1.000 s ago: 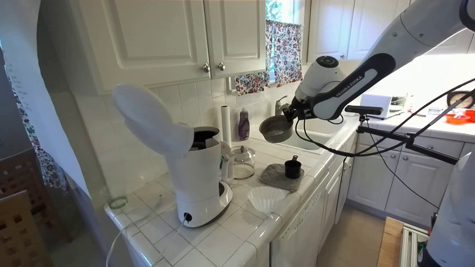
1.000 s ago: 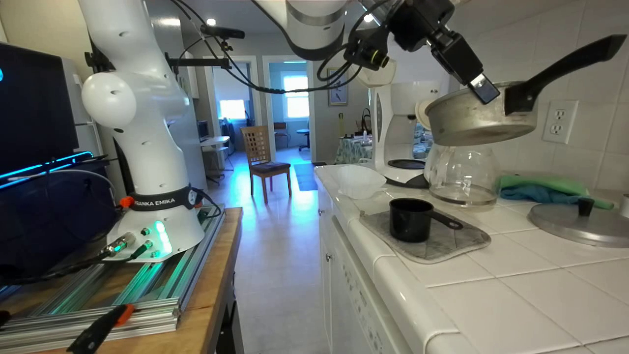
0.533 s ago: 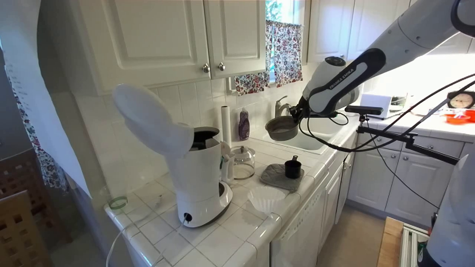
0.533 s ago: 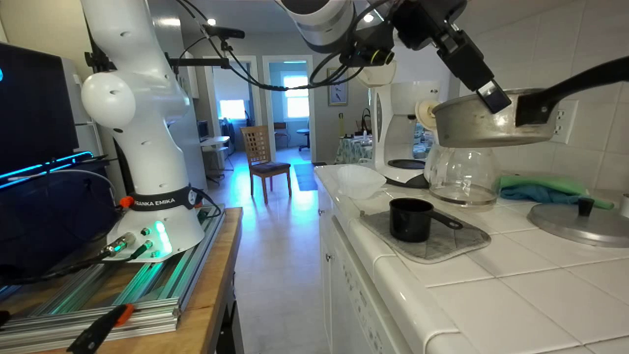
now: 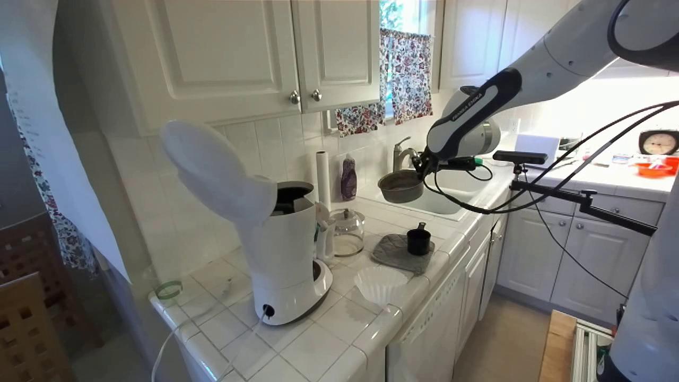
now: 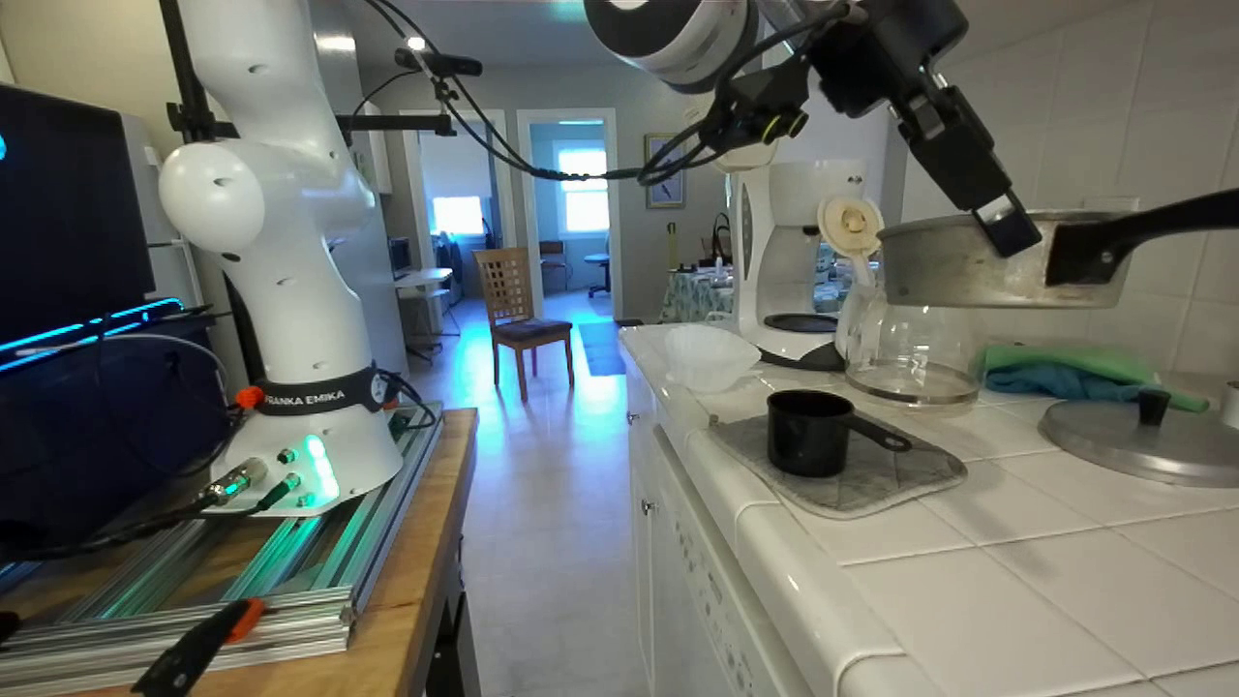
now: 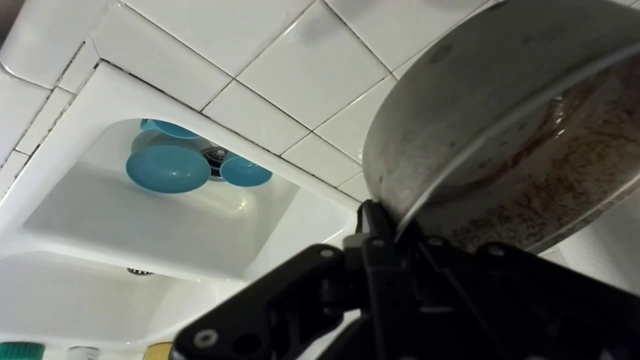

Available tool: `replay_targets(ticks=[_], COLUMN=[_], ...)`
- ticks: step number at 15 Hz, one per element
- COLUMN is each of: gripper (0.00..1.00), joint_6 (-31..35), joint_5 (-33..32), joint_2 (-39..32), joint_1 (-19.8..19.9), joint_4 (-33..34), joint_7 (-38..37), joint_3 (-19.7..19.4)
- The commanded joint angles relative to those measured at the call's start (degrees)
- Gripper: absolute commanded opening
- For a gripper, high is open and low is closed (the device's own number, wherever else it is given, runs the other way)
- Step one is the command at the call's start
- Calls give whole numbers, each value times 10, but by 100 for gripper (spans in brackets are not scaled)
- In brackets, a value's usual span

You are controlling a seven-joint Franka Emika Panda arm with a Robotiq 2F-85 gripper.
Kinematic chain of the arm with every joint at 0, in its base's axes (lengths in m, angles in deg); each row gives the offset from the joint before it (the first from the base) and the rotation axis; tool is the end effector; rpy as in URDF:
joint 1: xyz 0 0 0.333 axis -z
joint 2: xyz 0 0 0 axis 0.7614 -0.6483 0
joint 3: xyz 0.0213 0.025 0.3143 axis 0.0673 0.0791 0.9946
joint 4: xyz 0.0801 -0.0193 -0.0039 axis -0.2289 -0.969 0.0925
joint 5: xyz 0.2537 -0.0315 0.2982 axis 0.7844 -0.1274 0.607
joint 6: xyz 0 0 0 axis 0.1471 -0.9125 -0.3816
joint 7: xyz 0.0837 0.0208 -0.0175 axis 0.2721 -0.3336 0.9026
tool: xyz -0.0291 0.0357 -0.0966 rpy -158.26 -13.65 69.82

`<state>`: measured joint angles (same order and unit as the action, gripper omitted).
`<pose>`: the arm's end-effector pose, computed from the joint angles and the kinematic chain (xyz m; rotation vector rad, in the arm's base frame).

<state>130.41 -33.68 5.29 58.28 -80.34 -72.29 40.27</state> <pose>0.4814 -0.2959 0.4260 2.6829 -1.0934 0.9362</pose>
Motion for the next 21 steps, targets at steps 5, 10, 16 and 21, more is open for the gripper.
replay_targets(ticks=[5,10,16,21], gripper=[2,2,2,2], joint_6=[-27,-26,-28,-27], joint_5=[91,121,150,134], joint_2=[-97,-153,-204,-240], joint_1=[26,51,91,129], joint_4=[95,126,162,185], joint_7=[60,78,113,118], joint_3=[7,21,66,108])
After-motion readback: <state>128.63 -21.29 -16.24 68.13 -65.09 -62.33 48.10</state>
